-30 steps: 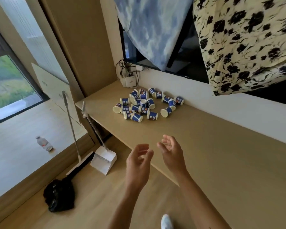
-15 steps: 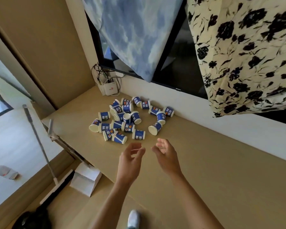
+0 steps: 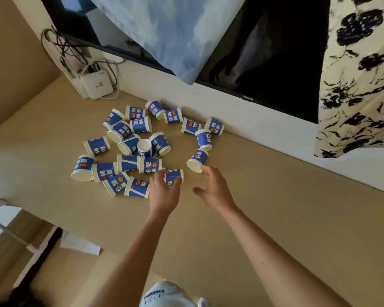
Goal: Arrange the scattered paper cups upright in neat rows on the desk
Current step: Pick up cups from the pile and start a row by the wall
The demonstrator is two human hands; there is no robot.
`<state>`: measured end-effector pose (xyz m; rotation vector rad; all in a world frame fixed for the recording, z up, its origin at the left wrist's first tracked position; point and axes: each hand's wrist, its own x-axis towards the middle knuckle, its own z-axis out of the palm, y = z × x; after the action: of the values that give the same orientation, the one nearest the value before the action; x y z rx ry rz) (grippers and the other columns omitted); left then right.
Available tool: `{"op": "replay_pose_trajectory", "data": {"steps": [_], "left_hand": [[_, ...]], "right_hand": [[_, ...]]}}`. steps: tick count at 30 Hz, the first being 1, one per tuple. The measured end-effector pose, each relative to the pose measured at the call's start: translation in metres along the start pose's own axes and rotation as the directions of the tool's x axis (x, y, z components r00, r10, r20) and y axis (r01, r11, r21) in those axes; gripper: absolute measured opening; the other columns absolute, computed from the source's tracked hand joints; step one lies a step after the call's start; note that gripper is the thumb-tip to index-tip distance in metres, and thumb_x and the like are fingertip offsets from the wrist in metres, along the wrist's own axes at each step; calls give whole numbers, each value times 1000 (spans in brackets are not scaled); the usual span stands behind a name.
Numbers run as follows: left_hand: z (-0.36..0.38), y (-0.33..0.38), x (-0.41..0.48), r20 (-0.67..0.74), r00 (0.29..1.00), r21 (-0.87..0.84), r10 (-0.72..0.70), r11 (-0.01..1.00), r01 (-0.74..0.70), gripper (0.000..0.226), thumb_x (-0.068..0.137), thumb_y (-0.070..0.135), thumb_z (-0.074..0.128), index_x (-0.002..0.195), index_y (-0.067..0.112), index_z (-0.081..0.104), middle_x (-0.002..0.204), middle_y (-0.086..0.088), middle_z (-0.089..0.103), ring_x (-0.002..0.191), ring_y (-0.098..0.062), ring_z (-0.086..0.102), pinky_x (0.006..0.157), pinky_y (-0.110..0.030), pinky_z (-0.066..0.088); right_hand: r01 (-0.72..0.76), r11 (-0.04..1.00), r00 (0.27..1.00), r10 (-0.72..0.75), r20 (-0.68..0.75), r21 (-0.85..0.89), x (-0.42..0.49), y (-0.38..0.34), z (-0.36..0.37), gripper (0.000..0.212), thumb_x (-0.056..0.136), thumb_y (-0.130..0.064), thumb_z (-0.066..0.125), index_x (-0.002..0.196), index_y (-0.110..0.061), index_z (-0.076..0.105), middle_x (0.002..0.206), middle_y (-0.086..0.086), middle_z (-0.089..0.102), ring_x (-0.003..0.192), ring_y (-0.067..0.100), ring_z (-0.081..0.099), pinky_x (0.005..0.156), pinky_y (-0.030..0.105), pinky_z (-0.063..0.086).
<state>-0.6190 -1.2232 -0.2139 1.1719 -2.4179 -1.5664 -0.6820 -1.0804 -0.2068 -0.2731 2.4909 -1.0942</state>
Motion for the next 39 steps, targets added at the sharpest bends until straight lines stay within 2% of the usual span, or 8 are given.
{"op": "replay_pose_trajectory", "data": {"steps": [4, 8, 14, 20, 25, 29, 33, 39], "left_hand": [[14, -22, 39, -3, 997, 70, -74, 995, 74, 67, 89, 37, 63, 143, 11, 35, 141, -11, 43, 131, -27, 40, 106, -40, 36], [26, -34, 57, 5, 998, 155, -67, 986, 65, 68, 88, 34, 66, 142, 8, 35, 141, -13, 45, 129, -30, 45, 105, -42, 39], [40, -43, 78, -9, 1000, 267, -13, 964, 15, 65, 87, 29, 67, 140, 11, 33, 137, -10, 51, 126, -29, 49, 103, -46, 44], [50, -38, 86, -31, 999, 385, 22, 923, -9, 58, 87, 24, 69, 133, 14, 35, 123, -12, 62, 114, -31, 59, 90, -43, 49], [57, -32, 83, 65, 965, 464, 253, 849, -253, 36, 86, 14, 62, 119, 20, 49, 103, -3, 67, 100, -26, 60, 92, -40, 43], [66, -32, 70, 223, 859, 520, 461, 689, -505, 28, 83, 13, 69, 108, 21, 59, 106, -1, 69, 104, -24, 58, 91, -34, 37], [76, -38, 58, 330, 764, 502, 555, 582, -640, 17, 79, 10, 73, 91, 18, 64, 99, 2, 69, 96, -25, 59, 83, -35, 39], [87, -46, 50, 319, 684, 467, 656, 519, -716, 44, 71, 23, 81, 110, 19, 62, 113, 0, 56, 102, -24, 50, 82, -35, 42]], "right_hand": [[110, 947, 990, -76, 121, -301, 42, 8, 16, 81, 79, -8, 75, 150, -15, 38, 151, 7, 38, 139, 25, 41, 105, 36, 44], [323, 700, 944, -192, 267, -637, 80, 12, 14, 84, 79, 8, 65, 152, -17, 32, 161, 8, 22, 138, 33, 40, 98, 45, 50], [460, 437, 887, -190, 421, -773, 135, 20, 11, 92, 87, 10, 62, 160, -17, 12, 169, 6, 7, 156, 27, 4, 120, 43, 29], [479, 352, 878, -173, 447, -804, 150, 39, 18, 92, 80, 2, 72, 155, -18, 23, 151, 5, 40, 143, 26, 31, 110, 40, 38], [415, 412, 910, -174, 377, -811, 144, 67, 18, 63, 83, -15, 72, 139, -24, 43, 135, -2, 49, 129, 22, 44, 98, 37, 36], [320, 603, 947, -185, 262, -730, 127, 93, 2, 57, 77, -26, 77, 127, -22, 51, 129, 1, 53, 121, 26, 50, 91, 39, 39], [97, 924, 994, -75, 74, -369, 105, 117, -14, 69, 65, -26, 87, 121, -15, 49, 121, 4, 59, 105, 28, 59, 78, 39, 50], [3, 996, 1000, -3, 1, -85, 82, 144, -18, 68, 61, -30, 86, 116, -27, 47, 101, -9, 66, 84, 19, 65, 71, 32, 52]]}}
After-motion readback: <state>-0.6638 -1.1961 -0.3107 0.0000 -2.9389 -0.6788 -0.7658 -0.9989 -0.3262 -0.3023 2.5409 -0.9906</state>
